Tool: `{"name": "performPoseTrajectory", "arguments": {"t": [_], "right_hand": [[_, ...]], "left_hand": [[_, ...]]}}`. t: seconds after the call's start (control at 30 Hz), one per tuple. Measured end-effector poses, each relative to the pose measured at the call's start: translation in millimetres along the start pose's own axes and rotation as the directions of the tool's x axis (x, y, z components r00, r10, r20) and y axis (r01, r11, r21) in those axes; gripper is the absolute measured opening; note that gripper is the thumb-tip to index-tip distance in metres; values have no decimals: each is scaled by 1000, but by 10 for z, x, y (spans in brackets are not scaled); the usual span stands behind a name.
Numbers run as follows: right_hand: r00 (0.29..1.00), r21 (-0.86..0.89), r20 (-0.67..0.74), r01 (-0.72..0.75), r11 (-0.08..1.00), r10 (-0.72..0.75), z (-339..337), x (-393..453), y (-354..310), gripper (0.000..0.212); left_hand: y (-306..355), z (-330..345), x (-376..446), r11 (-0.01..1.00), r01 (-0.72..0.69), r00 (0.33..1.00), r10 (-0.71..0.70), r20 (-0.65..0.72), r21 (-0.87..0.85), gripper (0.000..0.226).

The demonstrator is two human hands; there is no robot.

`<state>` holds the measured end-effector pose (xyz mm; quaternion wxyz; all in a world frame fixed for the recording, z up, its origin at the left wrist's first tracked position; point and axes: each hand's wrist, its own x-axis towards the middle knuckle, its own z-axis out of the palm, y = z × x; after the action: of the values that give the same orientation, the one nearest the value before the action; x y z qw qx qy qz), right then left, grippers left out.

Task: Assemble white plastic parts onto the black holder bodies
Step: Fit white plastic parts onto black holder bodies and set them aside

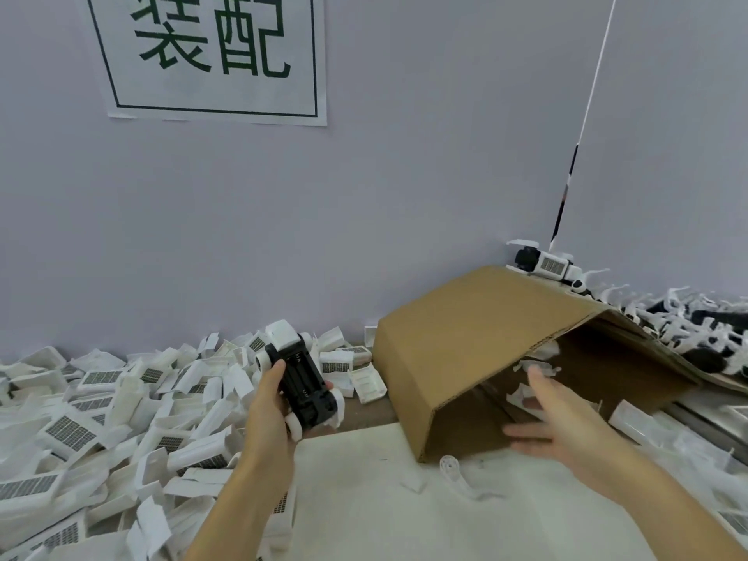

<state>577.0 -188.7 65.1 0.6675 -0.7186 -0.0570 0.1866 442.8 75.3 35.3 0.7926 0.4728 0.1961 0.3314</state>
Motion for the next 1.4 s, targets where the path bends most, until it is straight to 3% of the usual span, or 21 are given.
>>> {"name": "performPoseTrajectory", "arguments": {"t": [0.1, 0.2, 0.3, 0.37, 0.5, 0.63, 0.7, 0.8, 0.93, 0.97, 1.03, 1.2, 1.3, 1.4], "right_hand": [[994, -407, 106, 14, 913, 32, 86, -108, 70, 37], [895, -633, 407, 131, 763, 184, 267, -235, 76, 25], [747, -629, 643, 392, 671, 167, 572, -349, 30, 26], [725, -530, 688, 463, 710, 41, 781, -367, 7, 22], [786, -471, 556, 567, 676, -271, 1241, -109, -29, 18], [802, -584, 386, 595, 552, -456, 1690, 306, 17, 13], [826, -692, 337, 542, 477, -451, 1857, 481, 96, 9], [891, -861, 247, 382, 335, -381, 1974, 671, 248, 30], [920, -933, 205, 287, 218, -335, 1996, 728, 253, 9], [918, -939, 207, 283, 194, -337, 1998, 738, 254, 18], [913, -937, 198, 283, 205, -357, 2005, 724, 270, 26], [833, -910, 115, 307, 279, -541, 2000, 466, 303, 15], [798, -814, 64, 388, 431, -599, 1931, 230, 270, 15], [832, -645, 22, 435, 628, -554, 1836, 48, 176, 12]], "left_hand": [[59, -5, -19, 999, -24, 999, 23, -28, -38, 34], [196, -2, -51, 993, -29, 998, 24, -51, -110, 31], [389, -86, -14, 997, -23, 998, 19, -66, -71, 31], [510, -146, 3, 1000, -29, 997, 29, -72, 0, 30], [689, -265, 46, 993, -107, 985, 113, -131, 50, 23], [657, -234, 30, 999, -35, 987, 34, -156, -4, 25], [608, -191, 31, 1000, -9, 989, 7, -146, -18, 27], [546, -105, 34, 999, 13, 993, -16, -117, -30, 33], [514, -51, 37, 999, 34, 996, -37, -86, -34, 38], [511, -47, 46, 998, 41, 995, -45, -90, -43, 38], [502, -38, 63, 997, 57, 994, -62, -95, -55, 37], [454, -21, 67, 999, 44, 993, -47, -106, -30, 36], [426, 11, 53, 999, 42, 995, -40, -92, 16, 33], [381, 39, 47, 996, 40, 996, -33, -83, 80, 30]]}}
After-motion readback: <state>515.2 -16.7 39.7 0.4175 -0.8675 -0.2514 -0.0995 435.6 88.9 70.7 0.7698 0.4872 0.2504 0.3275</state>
